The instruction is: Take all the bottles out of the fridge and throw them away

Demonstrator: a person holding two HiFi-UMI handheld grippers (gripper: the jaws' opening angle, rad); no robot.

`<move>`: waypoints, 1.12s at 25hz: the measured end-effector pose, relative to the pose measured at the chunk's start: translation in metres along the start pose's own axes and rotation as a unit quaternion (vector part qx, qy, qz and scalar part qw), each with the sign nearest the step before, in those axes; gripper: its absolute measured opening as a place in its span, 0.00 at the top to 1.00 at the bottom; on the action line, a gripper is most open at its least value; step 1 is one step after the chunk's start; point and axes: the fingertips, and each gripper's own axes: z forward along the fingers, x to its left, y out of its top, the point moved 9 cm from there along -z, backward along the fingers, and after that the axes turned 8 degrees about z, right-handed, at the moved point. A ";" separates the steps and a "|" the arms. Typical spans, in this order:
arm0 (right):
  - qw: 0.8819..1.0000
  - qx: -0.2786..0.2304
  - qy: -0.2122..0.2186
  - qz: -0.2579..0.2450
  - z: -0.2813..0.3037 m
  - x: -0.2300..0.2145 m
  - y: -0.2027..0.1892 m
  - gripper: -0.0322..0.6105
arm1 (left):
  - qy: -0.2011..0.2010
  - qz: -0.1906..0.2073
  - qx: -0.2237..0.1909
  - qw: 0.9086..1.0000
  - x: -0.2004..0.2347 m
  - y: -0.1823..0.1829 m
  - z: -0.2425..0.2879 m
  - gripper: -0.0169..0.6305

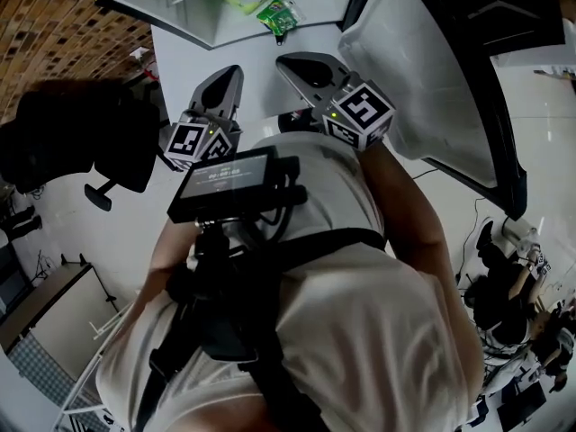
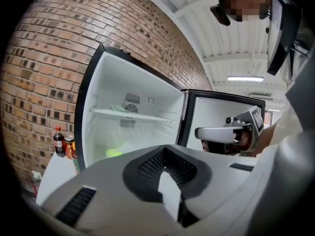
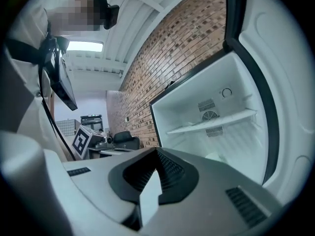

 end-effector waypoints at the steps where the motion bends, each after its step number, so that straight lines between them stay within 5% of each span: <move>1: 1.000 0.000 0.001 0.001 0.001 -0.002 0.001 0.95 | 0.002 -0.002 0.001 1.000 0.001 0.000 0.001 0.97; 9: 1.000 0.002 -0.004 0.008 0.001 -0.010 0.002 0.95 | 0.019 -0.010 0.037 0.999 0.010 -0.006 0.013 0.97; 15: 1.000 -0.002 -0.016 0.013 -0.003 -0.013 0.001 0.95 | 0.045 0.020 0.076 0.996 0.021 -0.006 0.022 0.97; 18: 1.000 -0.006 -0.019 0.015 -0.005 -0.014 0.000 0.95 | 0.065 0.070 0.080 0.992 0.028 0.002 0.027 0.97; 20: 1.000 -0.009 -0.019 0.016 -0.005 -0.015 0.000 0.95 | 0.073 0.147 0.085 0.983 0.035 0.014 0.034 0.97; 22: 1.000 -0.009 -0.018 0.016 -0.006 -0.015 0.000 0.95 | 0.080 0.251 0.096 0.960 0.038 0.038 0.046 0.97; 23: 1.000 -0.009 -0.017 0.016 -0.006 -0.016 0.000 0.95 | 0.089 0.310 0.104 0.941 0.041 0.051 0.053 0.97; 26: 1.000 -0.017 -0.015 0.020 -0.005 -0.014 0.000 0.95 | 0.123 0.471 0.125 0.865 0.054 0.087 0.073 0.96; 28: 0.999 -0.024 -0.017 0.024 -0.008 -0.015 -0.001 0.95 | 0.130 0.531 0.132 0.826 0.063 0.107 0.090 0.96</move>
